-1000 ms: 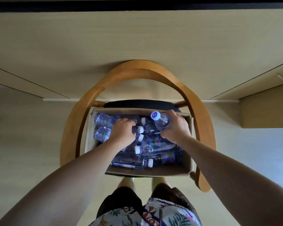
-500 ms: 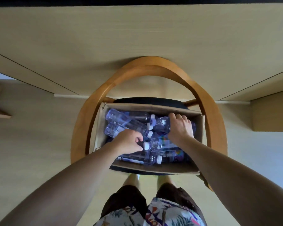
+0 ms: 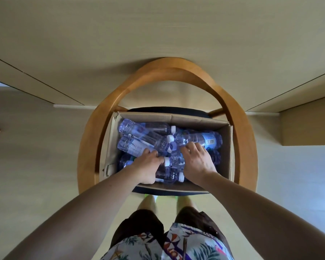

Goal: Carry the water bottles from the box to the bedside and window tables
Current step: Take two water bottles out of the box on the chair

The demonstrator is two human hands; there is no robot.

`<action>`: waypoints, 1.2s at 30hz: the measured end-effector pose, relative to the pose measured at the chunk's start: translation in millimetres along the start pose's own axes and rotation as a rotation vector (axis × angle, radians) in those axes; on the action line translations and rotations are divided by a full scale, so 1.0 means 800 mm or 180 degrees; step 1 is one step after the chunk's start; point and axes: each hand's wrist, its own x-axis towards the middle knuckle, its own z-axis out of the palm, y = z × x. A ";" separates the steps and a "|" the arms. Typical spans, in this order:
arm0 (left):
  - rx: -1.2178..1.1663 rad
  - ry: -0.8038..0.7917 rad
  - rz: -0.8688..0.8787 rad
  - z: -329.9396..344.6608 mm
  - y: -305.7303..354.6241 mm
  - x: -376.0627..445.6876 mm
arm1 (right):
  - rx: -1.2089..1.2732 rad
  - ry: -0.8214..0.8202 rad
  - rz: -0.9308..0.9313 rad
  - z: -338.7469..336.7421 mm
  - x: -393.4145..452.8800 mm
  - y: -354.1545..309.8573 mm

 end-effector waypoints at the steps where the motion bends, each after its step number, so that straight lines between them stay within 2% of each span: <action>1: -0.0014 0.0043 0.0015 0.003 -0.001 0.000 | -0.0078 0.0000 -0.0126 0.001 -0.003 0.002; 4: -0.0150 0.0156 0.0033 0.015 -0.005 -0.003 | -0.0488 -0.0137 -0.0335 0.005 -0.013 0.002; 9: -0.0369 0.0201 -0.0018 0.021 -0.007 -0.007 | -0.0866 -0.0486 -0.0008 0.014 -0.012 -0.015; 14: -0.0340 0.0471 0.0007 0.019 -0.003 -0.009 | -0.0820 -0.0112 0.0113 0.014 0.000 -0.027; 18: -0.0361 0.0469 0.0040 0.013 -0.008 -0.018 | -0.0613 0.0244 0.0153 0.011 -0.004 -0.015; 21: -0.0416 0.0370 0.0007 0.008 -0.018 -0.025 | -0.0311 0.0199 0.0359 0.009 -0.013 -0.011; 25: -0.0655 0.0304 -0.0286 -0.008 -0.037 -0.032 | 0.0662 0.0015 0.0698 -0.004 -0.014 -0.007; 31: -0.1835 0.0610 -0.0759 -0.066 -0.051 -0.041 | 0.2515 0.0511 0.1701 -0.072 0.017 -0.014; 33: -0.2359 0.0776 -0.0769 -0.092 -0.050 -0.044 | 0.2875 0.0611 0.1780 -0.098 0.026 -0.013; 36: -0.3105 0.0969 -0.0563 -0.127 -0.045 -0.048 | 0.3952 0.0757 0.1873 -0.131 0.031 -0.019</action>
